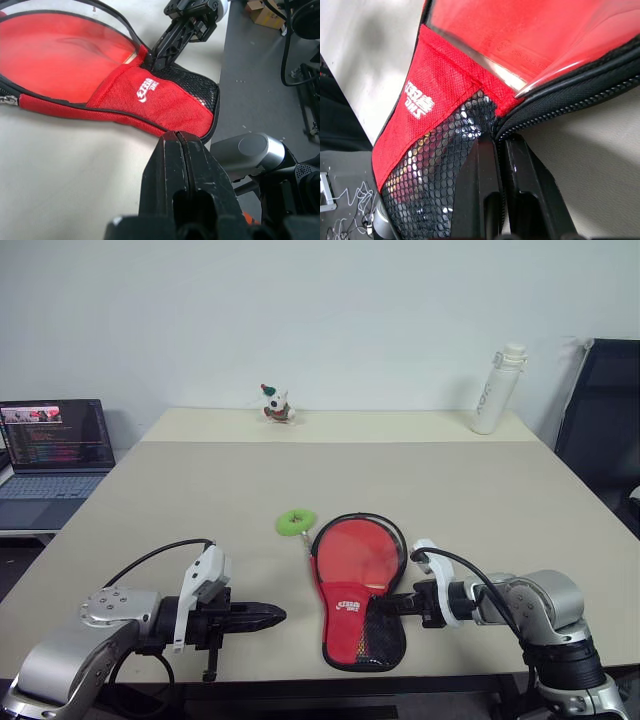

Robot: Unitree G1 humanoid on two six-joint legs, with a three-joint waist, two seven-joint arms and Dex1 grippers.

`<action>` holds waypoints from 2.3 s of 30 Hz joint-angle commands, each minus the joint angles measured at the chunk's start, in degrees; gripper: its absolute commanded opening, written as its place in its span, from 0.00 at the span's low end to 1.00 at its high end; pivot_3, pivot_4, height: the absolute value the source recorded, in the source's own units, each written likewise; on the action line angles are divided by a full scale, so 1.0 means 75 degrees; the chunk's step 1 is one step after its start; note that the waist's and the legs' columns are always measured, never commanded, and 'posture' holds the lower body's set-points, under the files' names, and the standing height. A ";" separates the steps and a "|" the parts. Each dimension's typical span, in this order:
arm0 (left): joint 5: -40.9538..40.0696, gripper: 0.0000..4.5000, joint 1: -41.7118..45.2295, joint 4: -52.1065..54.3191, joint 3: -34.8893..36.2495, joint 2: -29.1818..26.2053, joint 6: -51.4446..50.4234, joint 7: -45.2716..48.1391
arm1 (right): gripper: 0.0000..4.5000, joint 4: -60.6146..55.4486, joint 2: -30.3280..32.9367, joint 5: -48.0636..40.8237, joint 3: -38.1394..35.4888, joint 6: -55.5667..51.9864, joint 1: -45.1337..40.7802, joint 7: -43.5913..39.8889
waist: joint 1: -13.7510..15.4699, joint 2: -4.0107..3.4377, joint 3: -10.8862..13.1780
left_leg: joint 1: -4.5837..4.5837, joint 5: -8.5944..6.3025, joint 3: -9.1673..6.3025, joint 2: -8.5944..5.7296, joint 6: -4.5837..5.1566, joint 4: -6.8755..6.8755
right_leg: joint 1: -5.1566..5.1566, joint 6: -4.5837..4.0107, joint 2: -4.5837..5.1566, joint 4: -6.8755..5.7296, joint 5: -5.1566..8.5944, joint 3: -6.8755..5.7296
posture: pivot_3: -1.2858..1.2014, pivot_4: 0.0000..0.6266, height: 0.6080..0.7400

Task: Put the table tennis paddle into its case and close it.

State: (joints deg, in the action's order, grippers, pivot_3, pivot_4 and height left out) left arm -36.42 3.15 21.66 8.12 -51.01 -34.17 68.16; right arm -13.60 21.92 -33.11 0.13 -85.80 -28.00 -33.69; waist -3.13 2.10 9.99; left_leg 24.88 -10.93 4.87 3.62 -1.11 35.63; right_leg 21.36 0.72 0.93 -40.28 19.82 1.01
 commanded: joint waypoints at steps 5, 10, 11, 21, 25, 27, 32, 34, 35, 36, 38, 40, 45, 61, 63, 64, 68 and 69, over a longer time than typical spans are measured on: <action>0.0029 0.00 0.0007 0.0064 0.0021 -0.0029 0.0183 0.0017 | 0.00 -0.0516 0.0270 -0.0438 -0.0151 -0.0310 0.0263 -0.0019 | 0.0027 0.0000 0.0000 | 0.0001 0.0000 -0.0002 -0.0001 0.0000 -0.0005 | -0.0003 0.0000 0.0000 0.0013 0.0000 -0.0002 | 0.52 0.24 1.00; 0.0038 0.00 -0.0008 0.0035 0.0004 -0.0037 0.0233 0.0022 | 0.00 -0.0685 0.0277 -0.0507 -0.0246 -0.0419 0.0417 0.0095 | 0.0040 0.0001 -0.0001 | 0.0001 -0.0001 0.0000 -0.0003 -0.0001 -0.0031 | -0.0005 0.0000 0.0000 0.0043 -0.0001 -0.0001 | 0.52 0.24 1.00; 0.0044 0.00 -0.0011 0.0028 -0.0002 -0.0039 0.0243 0.0024 | 0.00 -0.0680 0.0273 -0.0478 -0.0237 -0.0398 0.0438 0.0132 | 0.0042 0.0001 -0.0001 | 0.0001 -0.0001 0.0001 -0.0004 -0.0002 -0.0035 | -0.0005 0.0000 0.0000 0.0047 0.0000 -0.0002 | 0.52 0.24 1.00; 0.0104 0.00 -0.0016 0.0002 -0.0049 -0.0039 0.0307 0.0022 | 0.24 -0.0513 0.0122 -0.0288 -0.0363 -0.0376 0.0483 0.0604 | 0.0040 0.0005 -0.0003 | -0.0002 0.0001 0.0001 -0.0005 -0.0003 -0.0052 | -0.0004 0.0000 0.0000 0.0051 -0.0001 -0.0002 | 0.52 0.24 1.00; 0.0131 0.00 -0.0063 -0.0012 -0.0023 -0.0015 0.0343 -0.0036 | 0.53 -0.0813 0.0492 -0.0343 -0.0480 -0.0374 0.0747 0.0630 | 0.0057 0.0009 -0.0007 | -0.0005 0.0001 -0.0001 -0.0005 -0.0003 -0.0051 | -0.0009 0.0000 0.0001 0.0050 -0.0001 -0.0004 | 0.52 0.24 1.00; 0.0150 0.00 -0.0097 -0.0027 0.0007 0.0028 0.0356 -0.0138 | 0.66 -0.0966 0.0765 -0.0416 -0.0542 -0.0264 0.0880 0.0546 | 0.0104 0.0012 -0.0009 | -0.0006 0.0001 -0.0001 -0.0009 -0.0002 -0.0051 | -0.0013 0.0001 0.0004 0.0051 -0.0001 -0.0005 | 0.52 0.24 1.00; 0.0108 0.00 -0.0159 -0.0045 0.0059 0.0108 0.0267 -0.0425 | 0.99 -0.1033 0.1691 -0.0553 -0.0663 0.0549 0.0876 0.0042 | 0.0243 0.0019 -0.0013 | -0.0010 0.0002 -0.0011 -0.0021 0.0002 -0.0040 | -0.0029 0.0009 0.0016 0.0057 -0.0004 -0.0017 | 0.52 0.24 1.00; 0.0117 0.00 -0.0137 -0.0079 0.0058 0.0142 0.0240 -0.0554 | 0.99 -0.0983 0.2212 -0.0465 -0.0563 0.1163 0.0787 -0.0291 | 0.0241 0.0019 -0.0012 | -0.0009 0.0003 -0.0010 -0.0021 0.0007 -0.0029 | -0.0031 0.0017 0.0018 0.0057 -0.0007 -0.0016 | 0.52 0.24 1.00; 0.0123 0.00 -0.0113 -0.0101 0.0053 0.0165 0.0221 -0.0628 | 0.99 -0.0950 0.2374 -0.0489 -0.0578 0.1449 0.0736 -0.0479 | 0.0231 0.0019 -0.0012 | -0.0008 0.0004 -0.0009 -0.0020 0.0008 -0.0026 | -0.0030 0.0017 0.0018 0.0057 -0.0007 -0.0014 | 0.52 0.24 1.00; 0.0126 0.00 -0.0085 -0.0134 0.0049 0.0181 0.0211 -0.0695 | 0.99 -0.0928 0.2362 -0.0611 -0.0700 0.1714 0.0639 -0.0647 | 0.0215 0.0018 -0.0012 | -0.0009 0.0004 -0.0008 -0.0019 0.0008 -0.0025 | -0.0029 0.0018 0.0017 0.0057 -0.0007 -0.0012 | 0.52 0.24 1.00; 0.0132 0.00 -0.0038 -0.0197 0.0044 0.0192 0.0225 -0.0780 | 0.99 -0.0880 0.2239 -0.0814 -0.0869 0.2100 0.0493 -0.0822 | 0.0166 0.0015 -0.0010 | -0.0009 0.0004 -0.0009 -0.0010 0.0008 -0.0028 | -0.0025 0.0016 0.0009 0.0053 -0.0006 -0.0013 | 0.52 0.24 1.00; 0.0242 0.00 0.0110 -0.0391 0.0011 0.0222 0.0271 -0.0912 | 0.99 -0.0950 0.1850 -0.0963 -0.0869 0.2498 0.0147 -0.0864 | 0.0105 0.0015 -0.0010 | -0.0009 0.0004 -0.0008 0.0001 0.0006 -0.0032 | -0.0017 0.0015 -0.0005 0.0049 -0.0007 -0.0006 | 0.52 0.24 1.00; 0.0276 0.00 0.0460 -0.0752 -0.0008 0.0302 0.0156 -0.1193 | 0.99 -0.0594 0.0650 -0.0396 -0.0069 0.3511 -0.0504 -0.0411 | 0.0043 0.0012 -0.0008 | -0.0006 0.0005 -0.0008 0.0005 0.0003 -0.0042 | -0.0007 0.0013 -0.0012 0.0045 -0.0008 -0.0005 | 0.52 0.24 1.00; 0.1823 0.99 0.2569 -0.2463 -0.0660 0.1929 0.0594 -0.3402 | 1.00 0.1243 -0.0394 0.1892 0.1880 0.5960 -0.0334 -0.0232 | 0.0198 0.0014 -0.0009 | 0.0001 0.0004 -0.0005 -0.0008 0.0002 -0.0024 | -0.0010 0.0010 0.0002 0.0040 -0.0010 -0.0009 | 0.52 0.24 1.00; 0.2404 0.99 0.3180 -0.3252 -0.0793 0.2246 0.0739 -0.4111 | 1.00 0.1147 -0.0464 0.1942 0.1948 0.5946 -0.0220 -0.0224 | 0.0207 0.0015 -0.0009 | 0.0002 0.0005 -0.0007 -0.0006 0.0002 -0.0018 | -0.0012 0.0010 0.0001 0.0039 -0.0010 -0.0014 | 0.52 0.24 1.00; 0.2597 0.99 0.3459 -0.3653 -0.0813 0.2364 0.0773 -0.4348 | 1.00 0.1138 -0.0497 0.1952 0.1956 0.5937 -0.0200 -0.0204 | 0.0204 0.0015 -0.0009 | 0.0002 0.0005 -0.0009 -0.0006 0.0002 -0.0016 | -0.0013 0.0010 0.0000 0.0036 -0.0010 -0.0014 | 0.52 0.24 1.00; 0.2979 0.99 0.4478 -0.5149 -0.1055 0.2644 0.0978 -0.4212 | 1.00 0.1248 -0.0652 0.2072 0.1954 0.5890 -0.0215 -0.0068 | 0.0170 0.0015 -0.0009 | 0.0002 0.0004 -0.0006 -0.0005 0.0002 0.0007 | -0.0012 0.0011 -0.0002 0.0023 -0.0011 -0.0009 | 0.52 0.24 1.00; 0.3087 0.99 0.4750 -0.5570 -0.1140 0.2706 0.1055 -0.4136 | 1.00 0.1267 -0.0668 0.2109 0.1963 0.5892 -0.0212 -0.0072 | 0.0177 0.0014 -0.0009 | 0.0002 0.0004 -0.0006 -0.0005 0.0002 0.0011 | -0.0013 0.0011 -0.0002 0.0022 -0.0011 -0.0010 | 0.52 0.24 1.00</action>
State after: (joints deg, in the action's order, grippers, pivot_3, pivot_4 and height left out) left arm -14.60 36.69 -17.37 0.11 -30.98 -27.95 36.64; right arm -2.87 17.32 -17.42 14.93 -41.98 -29.48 -34.48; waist -1.80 2.21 9.92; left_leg 24.90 -10.88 4.82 3.58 -1.13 35.73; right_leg 21.25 0.80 0.92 -40.12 19.74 0.93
